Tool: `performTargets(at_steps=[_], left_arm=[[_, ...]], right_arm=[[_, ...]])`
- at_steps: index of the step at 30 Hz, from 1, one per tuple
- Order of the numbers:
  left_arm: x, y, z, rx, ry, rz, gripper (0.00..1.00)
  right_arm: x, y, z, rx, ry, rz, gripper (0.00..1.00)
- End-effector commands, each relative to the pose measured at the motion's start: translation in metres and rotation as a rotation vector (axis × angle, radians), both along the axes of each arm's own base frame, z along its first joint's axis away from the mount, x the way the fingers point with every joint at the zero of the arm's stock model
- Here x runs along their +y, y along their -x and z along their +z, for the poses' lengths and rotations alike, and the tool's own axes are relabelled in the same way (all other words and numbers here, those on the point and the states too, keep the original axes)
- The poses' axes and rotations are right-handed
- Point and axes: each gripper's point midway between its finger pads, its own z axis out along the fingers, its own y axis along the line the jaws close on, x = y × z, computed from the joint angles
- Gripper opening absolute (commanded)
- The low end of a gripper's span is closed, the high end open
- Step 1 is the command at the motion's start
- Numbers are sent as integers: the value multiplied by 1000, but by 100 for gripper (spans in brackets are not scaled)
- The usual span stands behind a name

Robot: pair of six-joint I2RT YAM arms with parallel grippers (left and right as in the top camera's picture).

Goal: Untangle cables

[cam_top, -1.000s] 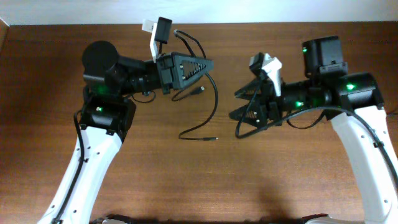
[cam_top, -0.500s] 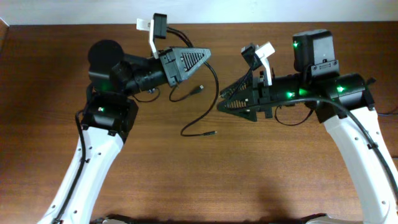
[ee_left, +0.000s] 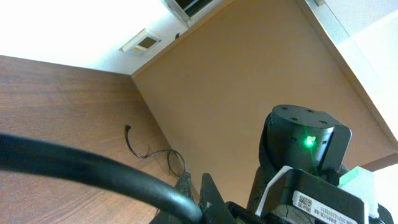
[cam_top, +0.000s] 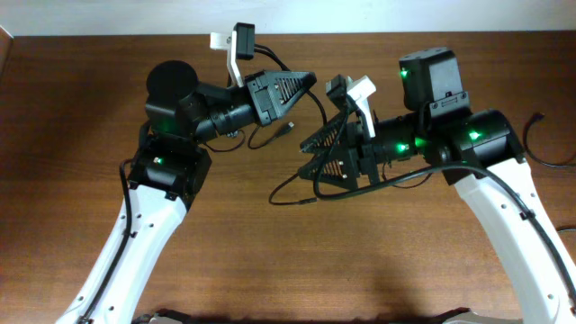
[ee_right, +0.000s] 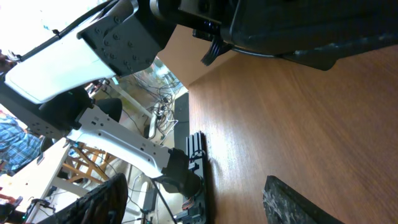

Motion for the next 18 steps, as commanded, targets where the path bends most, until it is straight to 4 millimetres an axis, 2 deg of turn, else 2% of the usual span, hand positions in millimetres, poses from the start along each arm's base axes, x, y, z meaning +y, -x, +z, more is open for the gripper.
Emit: performTargets(at_steps=[1,4,6,7,9,11,14,18], left_arm=[[1,5,11,-22,11,0,0],[2,10,17,-36,15,0,0],[2,13,19,-81,-2,-6,0],[3,12,17,-100,-18,-4,0],[13,6,-1,-84,-84,20,0],[24,2,-21,-41,-142,38,0],[24,7,-36,-35,-202,24,0],[26,14,-20,-76,-191,31,0]], right_arm=[[0,5,5,-48,-5,7,68],[-1,-2,-1,-61,33,-29,68],[-6,-20,-16,-96,127,-121,68],[-9,-27,-22,-112,171,-162,68],[-16,-42,-32,-148,242,-236,68],[-15,-47,-29,-178,236,-247,68],[-13,-53,-22,-221,212,-254,69],[-14,-56,-23,-231,220,-267,68]])
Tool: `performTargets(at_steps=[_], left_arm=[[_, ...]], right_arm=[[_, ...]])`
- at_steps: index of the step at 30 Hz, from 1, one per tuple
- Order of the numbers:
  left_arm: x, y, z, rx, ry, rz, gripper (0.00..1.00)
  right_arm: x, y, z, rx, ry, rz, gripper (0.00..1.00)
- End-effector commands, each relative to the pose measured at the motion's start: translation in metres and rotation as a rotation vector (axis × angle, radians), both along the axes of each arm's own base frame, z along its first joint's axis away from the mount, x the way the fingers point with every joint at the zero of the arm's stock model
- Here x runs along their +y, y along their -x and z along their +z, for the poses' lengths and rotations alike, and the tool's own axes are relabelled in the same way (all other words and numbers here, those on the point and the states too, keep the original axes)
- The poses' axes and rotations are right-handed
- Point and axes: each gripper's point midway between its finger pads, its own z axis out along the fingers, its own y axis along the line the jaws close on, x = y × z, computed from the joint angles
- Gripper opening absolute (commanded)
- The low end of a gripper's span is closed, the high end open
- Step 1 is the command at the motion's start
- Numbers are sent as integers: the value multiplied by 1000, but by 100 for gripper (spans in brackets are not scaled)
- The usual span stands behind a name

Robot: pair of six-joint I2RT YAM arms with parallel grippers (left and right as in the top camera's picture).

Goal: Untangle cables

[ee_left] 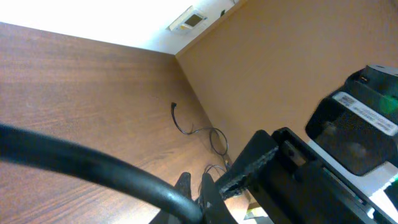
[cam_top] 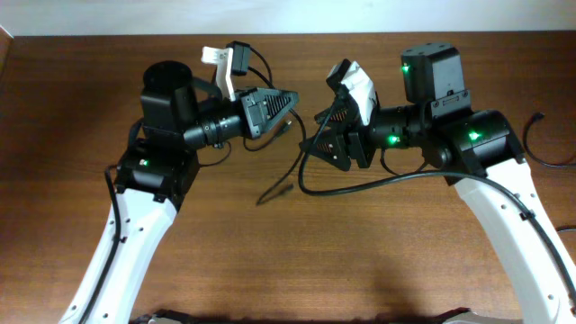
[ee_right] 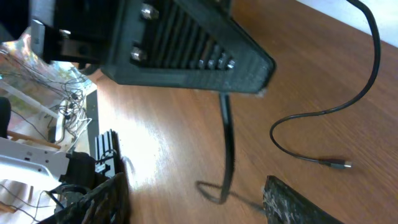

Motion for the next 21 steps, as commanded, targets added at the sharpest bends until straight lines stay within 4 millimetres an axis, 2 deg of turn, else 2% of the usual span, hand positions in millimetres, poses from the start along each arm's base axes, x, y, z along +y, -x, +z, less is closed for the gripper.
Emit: performTargets(at_steps=[1,4,7,12,14,15,16,17,21], left_arm=[[2,17,34,-126,5,-18,0],[7,35,64,-197,20,-16,0],[10,50,80,-244,31,-15,0],[12,47,70,-192,14,6,0],[15,42,68,-187,4,42,0],[17,40,68,-188,2,55,0],[16,39,69,-194,1,63,0],[13,40,71,-206,5,56,0],[5,38,73,-221,-1,83,0]], right_arm=[[-2,0,5,-36,12,-13,69],[-2,1,4,-31,13,-13,69],[-1,2,5,-2,-2,-18,69],[11,23,25,28,-123,112,69],[17,32,42,64,-205,168,68],[18,31,44,74,-215,160,64],[18,30,45,65,-217,161,56],[18,30,46,62,-218,161,41],[18,30,46,82,-220,155,42]])
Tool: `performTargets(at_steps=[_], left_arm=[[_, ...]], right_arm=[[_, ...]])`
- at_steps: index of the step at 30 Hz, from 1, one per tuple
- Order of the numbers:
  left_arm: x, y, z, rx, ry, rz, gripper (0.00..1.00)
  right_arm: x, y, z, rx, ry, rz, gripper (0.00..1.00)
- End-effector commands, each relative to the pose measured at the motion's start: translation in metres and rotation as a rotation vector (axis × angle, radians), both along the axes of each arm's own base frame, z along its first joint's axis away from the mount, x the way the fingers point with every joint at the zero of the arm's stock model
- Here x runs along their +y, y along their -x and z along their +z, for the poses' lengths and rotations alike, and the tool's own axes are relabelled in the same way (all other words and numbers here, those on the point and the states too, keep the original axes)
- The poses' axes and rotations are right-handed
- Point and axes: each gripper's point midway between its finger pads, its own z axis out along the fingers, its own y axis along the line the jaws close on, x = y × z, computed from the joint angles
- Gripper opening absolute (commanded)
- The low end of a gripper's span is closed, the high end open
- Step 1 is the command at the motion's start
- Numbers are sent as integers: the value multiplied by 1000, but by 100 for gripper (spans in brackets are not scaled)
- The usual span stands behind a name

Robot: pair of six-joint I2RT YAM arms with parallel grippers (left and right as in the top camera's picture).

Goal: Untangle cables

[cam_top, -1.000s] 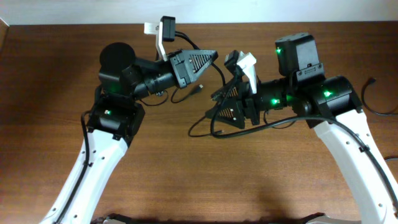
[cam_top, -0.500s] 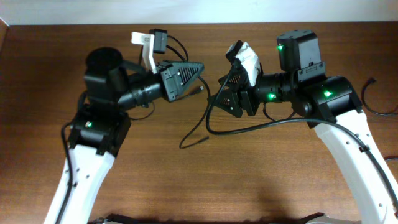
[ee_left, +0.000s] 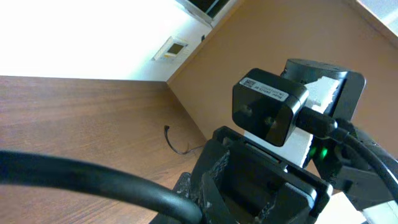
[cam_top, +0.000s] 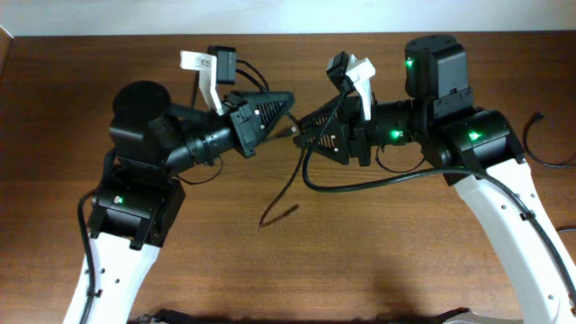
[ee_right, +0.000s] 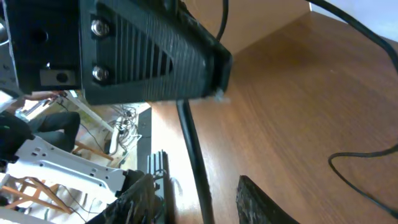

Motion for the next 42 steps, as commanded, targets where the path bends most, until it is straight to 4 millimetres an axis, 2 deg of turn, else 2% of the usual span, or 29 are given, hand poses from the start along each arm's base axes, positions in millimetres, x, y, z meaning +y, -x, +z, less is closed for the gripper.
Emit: performTargets(at_steps=[1,2,6,7,8,9,10,12,13,15,17,18,19,20,22,23,24,26,27,29,30,31,32,33,35,37,39,42], left_arm=[[-4,-2,12,-55,-8,37,0],[-4,-3,11,-54,-9,42,0],[-4,-4,11,-53,-10,44,1],[-4,-3,11,-53,-10,43,14],[-5,-2,11,-52,-8,36,38],[-7,1,11,-52,-6,15,52],[-11,6,12,-51,-2,-23,58],[-13,12,12,-51,0,-60,59],[-14,13,10,-43,-2,-66,59],[-13,13,5,-24,-14,-66,58],[-13,13,2,-19,-23,-67,57],[-13,14,1,-15,-24,-67,57],[-13,14,0,-8,-26,-67,57],[-13,14,-3,1,-31,-67,56],[-12,14,-7,16,-41,-66,56],[-12,14,-9,23,-44,-62,55],[-12,14,-9,27,-45,-62,54],[-11,15,-14,50,-51,-62,53],[-11,15,-17,61,-55,-58,53],[-9,12,-18,66,-62,-37,53],[-9,12,-19,68,-62,-37,53],[-9,13,-19,72,-63,-38,54],[-9,14,-21,79,-64,-42,54],[-9,14,-22,86,-66,-43,54],[-12,19,-23,95,-62,-71,55],[-15,25,-21,96,-53,-110,54],[-16,26,-21,97,-51,-120,54],[-16,26,-21,97,-51,-120,54]], right_arm=[[2,10,9,15,-23,23,26],[2,10,9,16,-23,22,4],[1,8,8,17,-21,16,4],[0,4,6,11,-7,-7,4],[-2,-3,2,1,18,-47,4],[-11,-19,0,-27,40,-119,4],[-30,-43,10,-48,12,-207,4],[-68,-78,31,-21,-62,-365,4],[-100,-99,44,-17,-110,-472,4],[-162,-124,61,-40,-168,-632,4],[-258,-141,75,-120,-183,-871,4],[-295,-143,78,-152,-179,-969,4],[-347,-139,82,-193,-169,-1107,4],[-383,-132,85,-221,-160,-1200,4],[-496,-90,88,-269,-122,-1518,4],[-533,-69,85,-273,-109,-1631,4],[-565,-49,80,-268,-100,-1721,4],[-603,-24,67,-202,-144,-1829,4],[-616,-19,57,-155,-179,-1859,4],[-628,-17,36,-56,-199,-1919,4],[-647,-1,3,100,-179,-2092,4],[-657,14,-19,201,-142,-2214,20],[-668,35,-44,320,-78,-2350,85],[-673,50,-65,417,-25,-2428,99],[-674,70,-98,604,-1,-2527,99],[-666,75,-119,752,-54,-2544,99],[-659,70,-123,782,-63,-2512,99],[-631,60,-137,916,-91,-2400,99]])
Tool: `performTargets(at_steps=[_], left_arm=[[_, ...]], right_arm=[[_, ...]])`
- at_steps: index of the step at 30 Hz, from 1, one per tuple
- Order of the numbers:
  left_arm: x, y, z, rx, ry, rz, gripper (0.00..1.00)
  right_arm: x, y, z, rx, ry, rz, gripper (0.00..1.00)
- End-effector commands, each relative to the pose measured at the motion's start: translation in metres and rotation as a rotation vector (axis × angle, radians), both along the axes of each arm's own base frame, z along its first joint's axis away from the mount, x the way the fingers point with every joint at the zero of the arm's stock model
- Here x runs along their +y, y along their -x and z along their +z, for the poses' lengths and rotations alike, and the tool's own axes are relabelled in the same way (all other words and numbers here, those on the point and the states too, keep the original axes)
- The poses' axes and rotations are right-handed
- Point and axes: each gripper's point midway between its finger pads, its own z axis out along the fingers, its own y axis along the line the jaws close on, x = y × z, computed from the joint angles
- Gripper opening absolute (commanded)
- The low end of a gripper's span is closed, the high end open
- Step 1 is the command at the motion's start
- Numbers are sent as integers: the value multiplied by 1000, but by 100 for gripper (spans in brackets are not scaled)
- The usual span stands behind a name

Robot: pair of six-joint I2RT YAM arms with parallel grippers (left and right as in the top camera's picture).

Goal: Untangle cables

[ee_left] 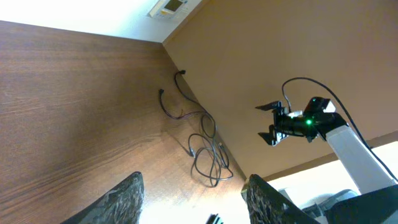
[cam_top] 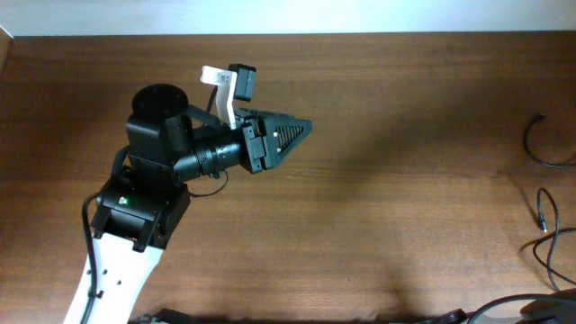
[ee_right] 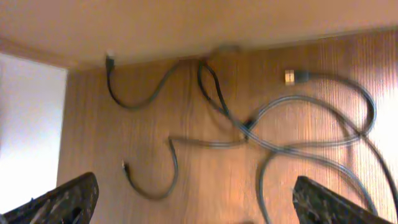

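Note:
Several thin black cables (ee_right: pixel 280 124) lie looped over each other on the brown table, with a gold-tipped plug (ee_right: pixel 292 76) among them. Two single cables lie beside them, one curved (ee_right: pixel 134 93) and one hooked (ee_right: pixel 158 177). My right gripper (ee_right: pixel 196 186) hangs open high above them, empty. The overhead view shows only cable ends (cam_top: pixel 540 144) at the table's right edge. My left gripper (cam_top: pixel 304 129) is over the table's upper middle, pointing right. In its wrist view the left gripper (ee_left: pixel 194 180) is open and empty, with the cable heap (ee_left: pixel 202 146) far off.
The right arm (ee_left: pixel 311 121) shows small and distant in the left wrist view, and is out of the overhead frame. The table's far edge meets a pale wall (cam_top: pixel 288 13). A tan wall (ee_right: pixel 186 25) borders the cables.
The thick black cable has left my left gripper, which is now open. The right arm has gone from the table's middle to the far right, over the cable heap. No cable lies mid-table.
At first both grippers met nose to nose over the upper middle, the left shut on a thick black cable that trailed onto the table. They stayed close with the cable hanging between them. Now both are open, empty and far apart.

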Motion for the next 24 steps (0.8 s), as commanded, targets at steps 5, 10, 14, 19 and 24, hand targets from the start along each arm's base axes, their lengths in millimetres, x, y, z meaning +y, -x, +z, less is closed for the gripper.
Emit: performTargets(at_steps=[5,10,14,19,24], left_arm=[[2,-1,6,-133,-58,-16,54],[53,-30,4,-101,-71,173,55],[122,-42,8,-79,-72,370,54],[173,-22,25,-147,-104,525,52],[208,-1,0,-176,-378,688,41]], right_arm=[[80,-50,-7,-160,-283,240,99],[167,-121,14,-92,-97,717,99],[245,-139,62,-96,136,1014,99],[302,-67,123,-40,416,1033,99],[353,29,142,-165,672,1100,99]])
